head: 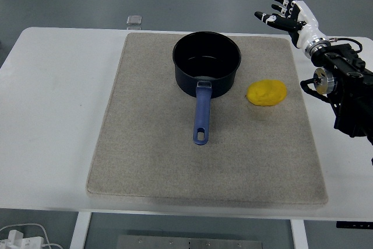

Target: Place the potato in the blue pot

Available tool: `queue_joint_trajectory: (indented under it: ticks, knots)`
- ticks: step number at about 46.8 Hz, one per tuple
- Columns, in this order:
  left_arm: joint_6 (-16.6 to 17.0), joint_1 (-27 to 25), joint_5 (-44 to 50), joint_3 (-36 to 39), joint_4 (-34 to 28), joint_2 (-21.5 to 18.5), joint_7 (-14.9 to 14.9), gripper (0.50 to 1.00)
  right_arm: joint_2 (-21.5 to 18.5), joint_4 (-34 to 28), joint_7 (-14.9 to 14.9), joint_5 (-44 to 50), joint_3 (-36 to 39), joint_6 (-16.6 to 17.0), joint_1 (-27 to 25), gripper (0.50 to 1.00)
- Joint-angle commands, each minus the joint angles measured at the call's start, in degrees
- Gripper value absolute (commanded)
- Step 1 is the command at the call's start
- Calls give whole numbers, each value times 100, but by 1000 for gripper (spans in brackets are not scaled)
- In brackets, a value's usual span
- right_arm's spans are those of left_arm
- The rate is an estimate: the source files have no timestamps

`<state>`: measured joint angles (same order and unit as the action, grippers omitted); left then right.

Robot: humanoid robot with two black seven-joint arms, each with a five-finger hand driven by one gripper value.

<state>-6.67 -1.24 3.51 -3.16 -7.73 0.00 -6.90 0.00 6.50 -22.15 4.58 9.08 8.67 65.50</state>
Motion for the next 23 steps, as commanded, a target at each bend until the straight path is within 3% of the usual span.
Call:
queue_joint_trajectory:
  ticks: [1, 8, 13, 23]
  knots:
    - [-1, 1, 0, 0, 0, 0, -5, 999, 0, 1, -26, 218, -116, 135, -2, 944]
    - [-1, 1, 0, 0, 8, 0, -14, 999, 0, 88, -61, 367, -599, 451, 15, 944]
    - [-1, 9, 0, 0, 8, 0, -22, 999, 61, 571, -88, 438, -969, 706, 68, 944]
    - [-1, 9, 0, 9, 0, 0, -31, 999, 2011, 2847, -158, 1114, -952, 619, 182, 944]
